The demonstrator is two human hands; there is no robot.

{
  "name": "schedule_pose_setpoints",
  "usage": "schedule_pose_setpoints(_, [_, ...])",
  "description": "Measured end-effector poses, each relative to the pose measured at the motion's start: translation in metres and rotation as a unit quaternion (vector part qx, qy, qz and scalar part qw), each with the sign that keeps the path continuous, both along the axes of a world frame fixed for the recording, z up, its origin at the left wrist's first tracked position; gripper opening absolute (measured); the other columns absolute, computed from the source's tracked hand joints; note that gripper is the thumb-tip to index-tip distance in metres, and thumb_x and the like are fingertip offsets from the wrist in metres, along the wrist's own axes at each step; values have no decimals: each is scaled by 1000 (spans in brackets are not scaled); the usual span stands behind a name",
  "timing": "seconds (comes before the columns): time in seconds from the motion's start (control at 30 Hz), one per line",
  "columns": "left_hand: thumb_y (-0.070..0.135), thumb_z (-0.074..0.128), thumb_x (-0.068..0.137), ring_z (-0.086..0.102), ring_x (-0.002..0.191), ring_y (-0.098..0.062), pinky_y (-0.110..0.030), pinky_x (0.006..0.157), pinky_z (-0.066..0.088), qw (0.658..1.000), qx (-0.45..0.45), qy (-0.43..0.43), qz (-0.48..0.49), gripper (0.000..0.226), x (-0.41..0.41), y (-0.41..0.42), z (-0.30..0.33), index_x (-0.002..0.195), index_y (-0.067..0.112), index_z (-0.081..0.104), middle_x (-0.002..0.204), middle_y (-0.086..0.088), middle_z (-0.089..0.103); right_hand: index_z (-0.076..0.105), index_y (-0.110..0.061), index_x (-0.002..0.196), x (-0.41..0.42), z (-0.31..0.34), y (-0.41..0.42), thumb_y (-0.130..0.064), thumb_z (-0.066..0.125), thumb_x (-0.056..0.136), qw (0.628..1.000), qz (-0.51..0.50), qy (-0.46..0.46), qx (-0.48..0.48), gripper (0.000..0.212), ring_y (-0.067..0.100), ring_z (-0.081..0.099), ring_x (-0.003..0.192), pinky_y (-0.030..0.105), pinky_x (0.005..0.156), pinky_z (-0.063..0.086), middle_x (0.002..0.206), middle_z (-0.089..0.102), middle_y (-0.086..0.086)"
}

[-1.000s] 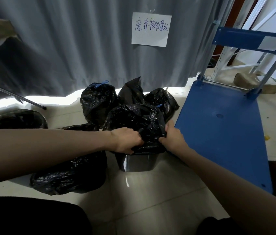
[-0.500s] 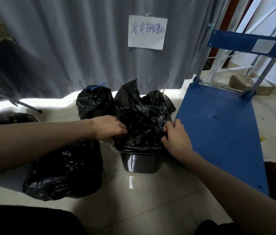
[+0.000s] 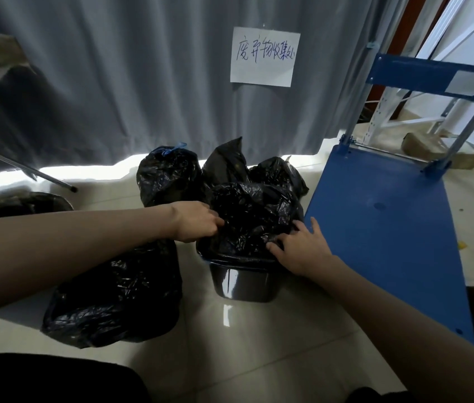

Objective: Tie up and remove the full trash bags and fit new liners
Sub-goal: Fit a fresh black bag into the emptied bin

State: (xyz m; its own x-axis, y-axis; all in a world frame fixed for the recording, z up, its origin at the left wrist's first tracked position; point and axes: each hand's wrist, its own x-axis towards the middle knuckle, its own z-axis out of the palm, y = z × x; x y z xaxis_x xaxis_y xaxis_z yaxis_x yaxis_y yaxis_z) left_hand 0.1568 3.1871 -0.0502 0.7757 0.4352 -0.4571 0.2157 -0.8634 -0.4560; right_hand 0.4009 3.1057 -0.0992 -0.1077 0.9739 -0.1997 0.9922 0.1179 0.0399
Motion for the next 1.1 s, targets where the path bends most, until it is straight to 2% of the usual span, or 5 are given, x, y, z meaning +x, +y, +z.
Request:
schedule_pose_setpoints(0.1, [16, 49, 92, 42, 126, -19, -34, 102, 40, 1000, -1, -6, 6, 27, 16, 2, 10, 114, 15, 64, 142, 0, 43, 71, -19, 102, -8, 0, 1, -49, 27, 100, 997, -5, -8, 78, 53, 24, 51, 118, 49, 118, 6, 100, 70, 4])
schedule_pose_setpoints(0.37, [42, 39, 100, 39, 137, -24, -41, 110, 35, 989, -110, -6, 98, 50, 58, 7, -25, 148, 30, 36, 153, 2, 35, 65, -25, 122, -28, -8, 34, -13, 47, 97, 992, 113, 50, -31, 34, 28, 60, 110, 38, 94, 48, 121, 65, 7])
schedule_pose_setpoints(0.7, [32, 46, 99, 47, 131, -28, -46, 113, 33, 967, -80, 179, 160, 42, 59, 32, -71, 137, 14, 51, 141, -9, 51, 24, -20, 155, -17, -23, 58, -28, 34, 103, 948, 95, -228, -199, 53, 29, 14, 150, 53, 120, -7, 161, 25, 7])
schedule_pose_setpoints(0.97, [19, 53, 94, 53, 124, -26, -42, 108, 39, 978, -41, 144, 143, 34, 70, 41, -62, 127, 12, 56, 134, -9, 56, 51, -17, 135, -44, -17, 72, -27, 42, 100, 986, 111, -118, -32, 37, 28, 40, 132, 44, 111, 27, 141, 49, 8])
schedule_pose_setpoints(1.1, [21, 54, 94, 45, 132, -24, -43, 113, 30, 972, -15, 164, 168, 36, 70, 42, -56, 130, 16, 54, 140, -5, 51, 35, -22, 150, -55, -21, 70, -41, 39, 101, 966, 105, -186, -146, 53, 31, 22, 145, 48, 119, 14, 157, 29, 8])
